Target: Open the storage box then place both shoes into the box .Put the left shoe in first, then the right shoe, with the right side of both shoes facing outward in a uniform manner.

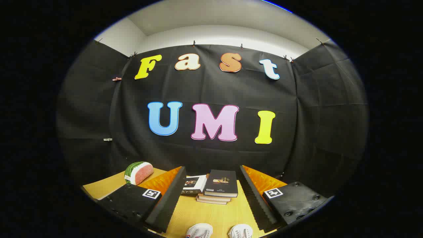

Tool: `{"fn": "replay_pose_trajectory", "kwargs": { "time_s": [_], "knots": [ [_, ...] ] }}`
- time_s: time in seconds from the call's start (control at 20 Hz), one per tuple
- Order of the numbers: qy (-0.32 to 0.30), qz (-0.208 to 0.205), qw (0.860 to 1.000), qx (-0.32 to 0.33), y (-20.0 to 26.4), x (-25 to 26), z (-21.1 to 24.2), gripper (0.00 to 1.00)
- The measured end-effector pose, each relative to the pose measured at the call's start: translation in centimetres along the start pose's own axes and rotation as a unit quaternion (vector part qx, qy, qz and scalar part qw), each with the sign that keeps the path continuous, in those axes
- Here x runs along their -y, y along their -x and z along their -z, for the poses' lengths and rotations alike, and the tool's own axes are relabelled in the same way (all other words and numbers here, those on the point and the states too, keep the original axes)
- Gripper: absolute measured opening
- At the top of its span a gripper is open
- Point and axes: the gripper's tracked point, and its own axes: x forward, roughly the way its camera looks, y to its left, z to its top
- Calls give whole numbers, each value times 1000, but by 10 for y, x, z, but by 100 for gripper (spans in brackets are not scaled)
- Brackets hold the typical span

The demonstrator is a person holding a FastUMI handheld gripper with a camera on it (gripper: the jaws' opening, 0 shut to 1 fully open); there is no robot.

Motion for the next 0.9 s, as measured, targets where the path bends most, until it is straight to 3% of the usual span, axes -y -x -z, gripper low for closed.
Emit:
{"fn": "replay_pose_trajectory", "kwargs": {
  "time_s": [0.65, 0.9],
  "knots": [
    [10, 8, 1000, -5, -3, -8, 5, 97],
    [-3, -40, 998, -40, -4, -30, 23, 97]
  ]
}}
